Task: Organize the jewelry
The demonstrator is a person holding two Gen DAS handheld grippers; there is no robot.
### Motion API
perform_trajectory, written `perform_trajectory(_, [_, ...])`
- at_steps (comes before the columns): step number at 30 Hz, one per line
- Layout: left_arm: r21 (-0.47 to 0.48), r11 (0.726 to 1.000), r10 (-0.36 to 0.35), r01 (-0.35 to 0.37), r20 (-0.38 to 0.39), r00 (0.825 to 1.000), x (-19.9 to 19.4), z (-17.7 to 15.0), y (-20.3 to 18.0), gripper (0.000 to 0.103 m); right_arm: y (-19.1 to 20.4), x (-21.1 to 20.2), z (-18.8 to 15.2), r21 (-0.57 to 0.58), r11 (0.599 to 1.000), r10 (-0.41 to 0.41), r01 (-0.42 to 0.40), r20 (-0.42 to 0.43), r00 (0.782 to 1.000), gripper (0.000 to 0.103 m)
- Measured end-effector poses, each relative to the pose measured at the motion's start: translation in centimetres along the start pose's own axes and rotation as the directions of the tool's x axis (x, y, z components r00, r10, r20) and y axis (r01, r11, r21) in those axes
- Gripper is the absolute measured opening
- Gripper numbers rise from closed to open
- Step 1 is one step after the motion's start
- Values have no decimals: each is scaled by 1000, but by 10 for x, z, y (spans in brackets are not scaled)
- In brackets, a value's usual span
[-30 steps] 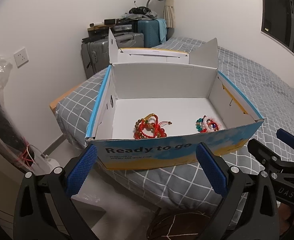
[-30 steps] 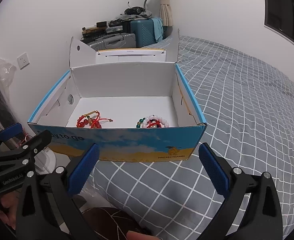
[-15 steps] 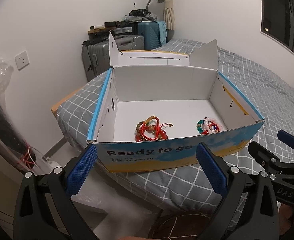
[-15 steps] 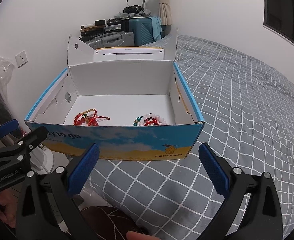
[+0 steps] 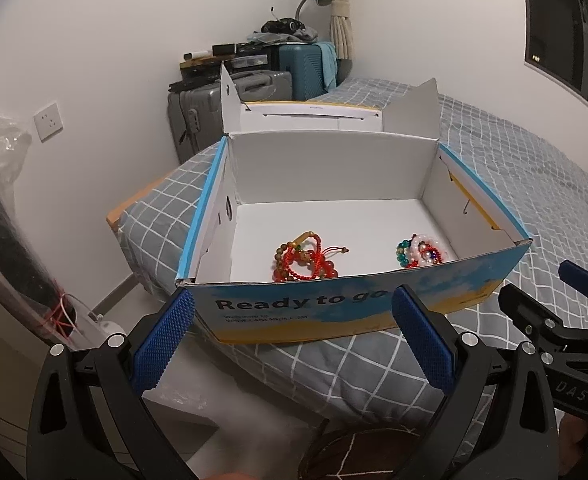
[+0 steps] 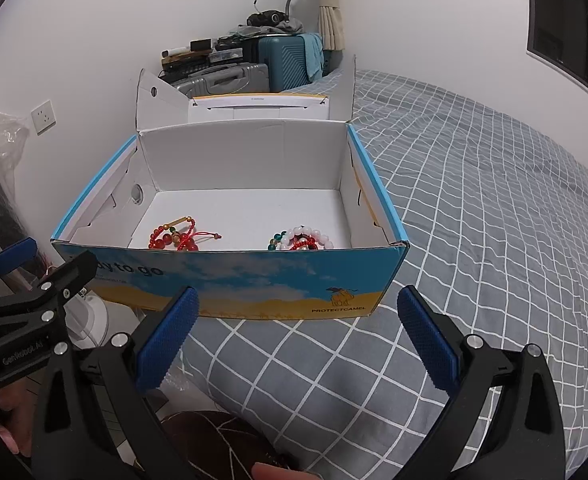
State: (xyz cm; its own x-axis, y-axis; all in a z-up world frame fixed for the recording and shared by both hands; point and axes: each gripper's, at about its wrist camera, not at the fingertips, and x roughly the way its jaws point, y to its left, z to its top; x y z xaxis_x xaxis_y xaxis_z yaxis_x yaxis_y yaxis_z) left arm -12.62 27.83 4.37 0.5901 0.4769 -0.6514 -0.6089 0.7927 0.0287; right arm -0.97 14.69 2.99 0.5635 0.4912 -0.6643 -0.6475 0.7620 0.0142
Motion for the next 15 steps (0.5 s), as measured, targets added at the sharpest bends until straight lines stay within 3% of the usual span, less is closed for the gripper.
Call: perform_trajectory(15, [-5,1000,-5,5,-4,1000,0,-1,2,97,-3,-1,0,10,1000,-5,5,8,1000,95])
